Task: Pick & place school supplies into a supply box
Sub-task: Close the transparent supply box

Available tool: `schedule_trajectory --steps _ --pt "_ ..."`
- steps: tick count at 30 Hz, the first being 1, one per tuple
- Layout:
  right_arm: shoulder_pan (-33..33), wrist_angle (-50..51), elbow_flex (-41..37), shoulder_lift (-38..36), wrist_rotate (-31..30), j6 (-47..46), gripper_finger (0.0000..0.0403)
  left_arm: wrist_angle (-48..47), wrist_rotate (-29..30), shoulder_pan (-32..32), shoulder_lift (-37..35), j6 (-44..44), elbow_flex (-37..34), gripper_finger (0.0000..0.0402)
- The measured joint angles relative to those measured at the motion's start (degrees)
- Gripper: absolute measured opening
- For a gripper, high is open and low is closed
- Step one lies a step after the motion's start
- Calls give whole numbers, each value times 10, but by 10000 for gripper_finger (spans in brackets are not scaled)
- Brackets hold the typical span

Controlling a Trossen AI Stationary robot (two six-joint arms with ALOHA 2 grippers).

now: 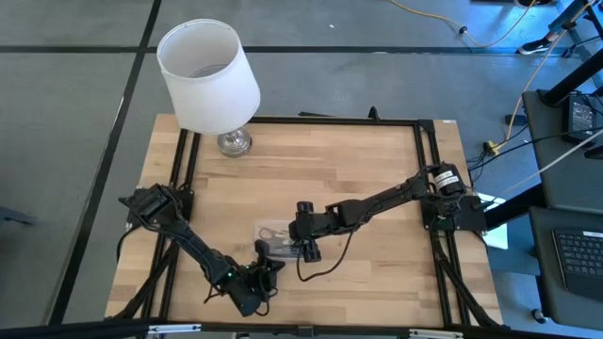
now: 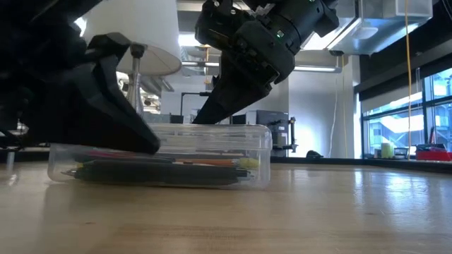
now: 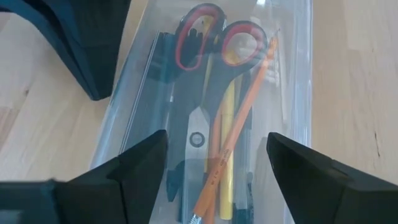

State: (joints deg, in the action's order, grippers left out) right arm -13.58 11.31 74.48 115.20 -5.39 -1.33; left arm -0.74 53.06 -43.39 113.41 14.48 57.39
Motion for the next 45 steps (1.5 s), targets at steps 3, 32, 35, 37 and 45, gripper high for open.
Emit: schedule_trajectory --steps 3,32,35,37,45 --pt "0 0 0 0 1 1 282 8 20 -3 -1 0 0 1" --pt "-1 25 1 -1 -8 18 282 -42 75 2 -64 8 0 1" --pt "-1 24 1 -1 -6 33 282 -96 96 3 -92 48 -1 1" --pt "-1 23 1 -1 0 48 282 -136 99 12 -107 88 0 2" --pt "0 25 1 -1 32 78 282 -267 -40 66 -111 248 -1 2"
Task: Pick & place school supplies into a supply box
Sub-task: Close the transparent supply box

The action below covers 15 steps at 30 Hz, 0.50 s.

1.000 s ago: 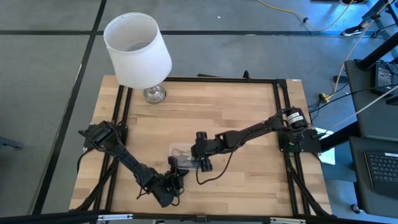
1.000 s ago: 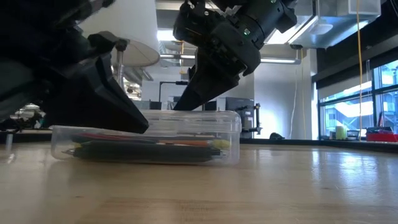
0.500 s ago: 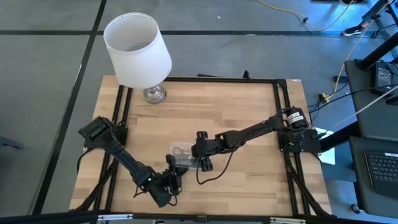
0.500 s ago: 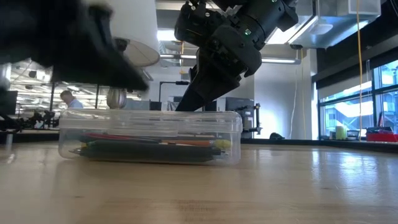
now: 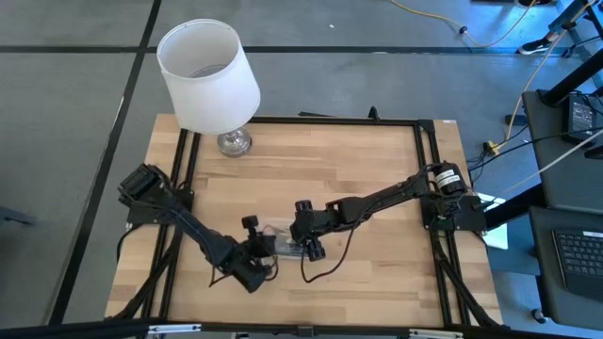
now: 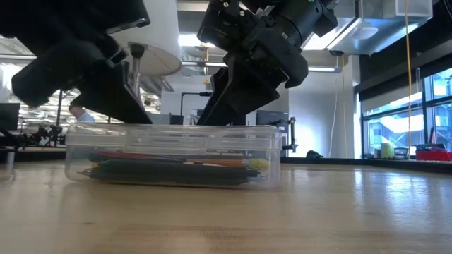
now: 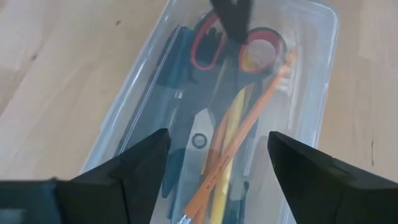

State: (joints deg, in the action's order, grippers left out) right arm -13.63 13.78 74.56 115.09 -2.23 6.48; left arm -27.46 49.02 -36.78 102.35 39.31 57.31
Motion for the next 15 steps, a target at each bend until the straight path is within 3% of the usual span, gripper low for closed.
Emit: schedule_trajectory --steps 15 --pt "0 6 0 0 6 -2 282 9 -26 -1 -1 83 -6 2"
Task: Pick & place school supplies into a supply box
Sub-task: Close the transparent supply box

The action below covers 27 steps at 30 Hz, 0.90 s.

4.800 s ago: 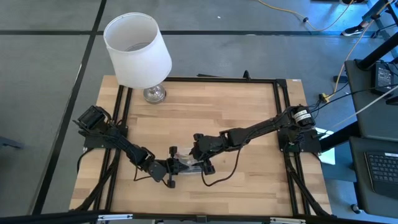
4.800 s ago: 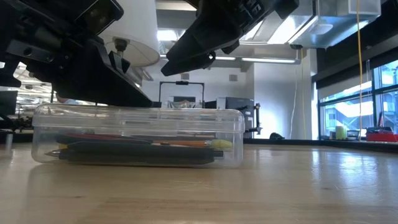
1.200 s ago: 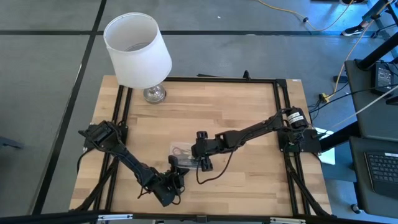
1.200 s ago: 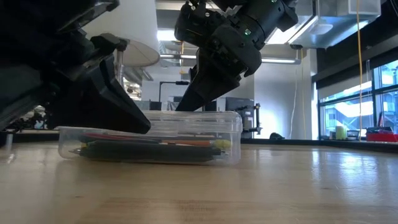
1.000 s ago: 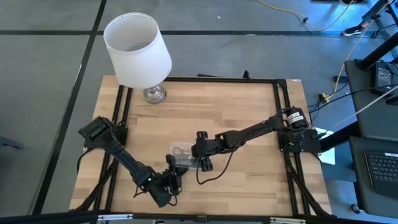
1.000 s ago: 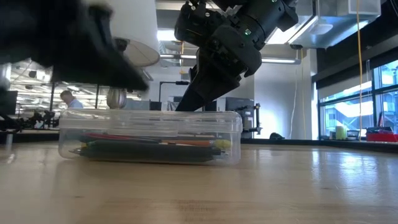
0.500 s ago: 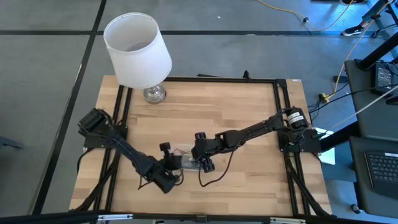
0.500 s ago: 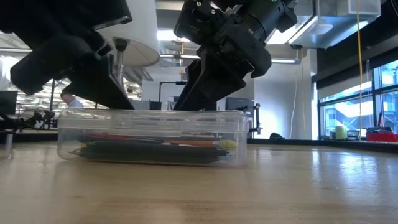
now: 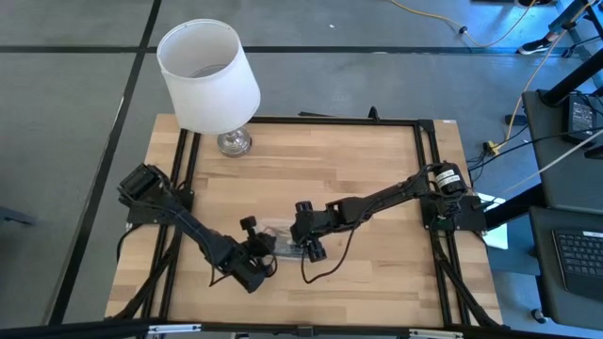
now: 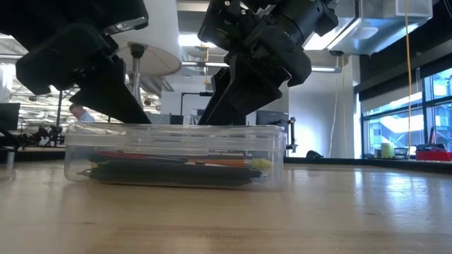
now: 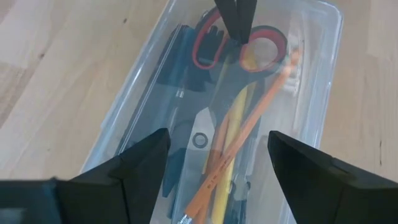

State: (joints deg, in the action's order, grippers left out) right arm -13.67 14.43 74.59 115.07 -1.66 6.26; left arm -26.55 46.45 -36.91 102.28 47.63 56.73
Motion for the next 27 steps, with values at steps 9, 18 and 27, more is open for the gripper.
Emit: schedule_trajectory --steps 9,18,27 --pt "-1 9 1 0 1 -1 282 -1 -5 -8 0 26 0 2" --pt "-1 6 1 0 0 -1 282 -1 0 -9 0 14 -1 3" --pt "-4 30 -5 -46 16 -30 282 -11 -34 -11 -46 -29 2 3"
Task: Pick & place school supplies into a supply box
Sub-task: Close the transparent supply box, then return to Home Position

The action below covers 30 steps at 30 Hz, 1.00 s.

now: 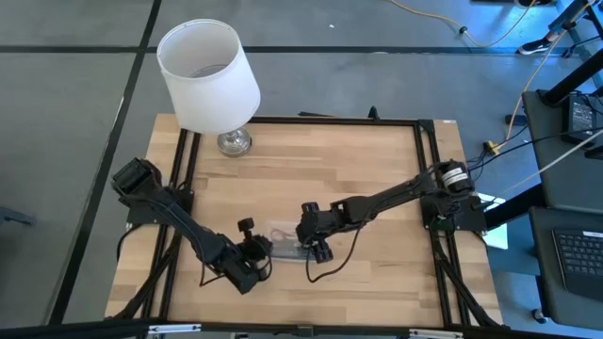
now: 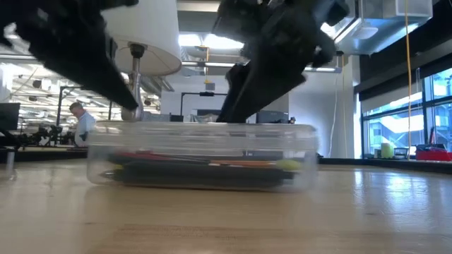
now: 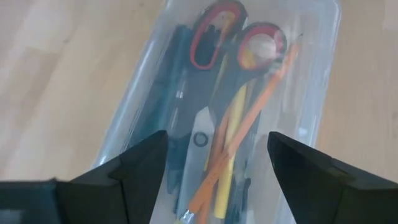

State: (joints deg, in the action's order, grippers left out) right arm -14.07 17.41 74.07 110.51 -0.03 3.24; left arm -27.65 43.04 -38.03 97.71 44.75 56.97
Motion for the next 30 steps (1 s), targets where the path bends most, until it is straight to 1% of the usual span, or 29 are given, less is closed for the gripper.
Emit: schedule_trajectory --steps 4,7,12,14,16,18,20,22,24,26,28,30 --pt "-13 18 -1 -42 13 -30 282 -4 -6 -2 -34 -28 1 3" --pt "-27 25 1 -72 13 -43 282 -14 23 -4 -69 -49 1 3" --pt "-62 112 -2 -141 13 -49 282 -39 41 -11 -144 -65 -11 3" --pt "-78 110 -26 -173 12 -58 282 -34 58 -20 -176 -65 -28 3" --pt "-93 78 -71 -217 -8 -64 282 -16 94 -32 -208 -62 -56 3" --pt "-107 33 -127 -271 -57 -80 282 25 129 -40 -238 -59 -93 3" --pt "-115 4 -188 -327 -104 -106 282 62 143 -43 -269 -53 -138 3" --pt "-119 -12 -247 -383 -126 -129 282 113 127 -39 -299 -51 -185 3" --pt "-119 -35 -299 -441 -127 -144 282 179 89 -23 -328 -69 -231 3" --pt "-118 -71 -347 -492 -126 -162 282 277 29 6 -349 -113 -277 3" --pt "-112 -100 -392 -539 -125 -166 282 381 -47 44 -360 -177 -317 3" --pt "-105 -131 -429 -579 -125 -167 282 448 -123 82 -373 -231 -352 3"
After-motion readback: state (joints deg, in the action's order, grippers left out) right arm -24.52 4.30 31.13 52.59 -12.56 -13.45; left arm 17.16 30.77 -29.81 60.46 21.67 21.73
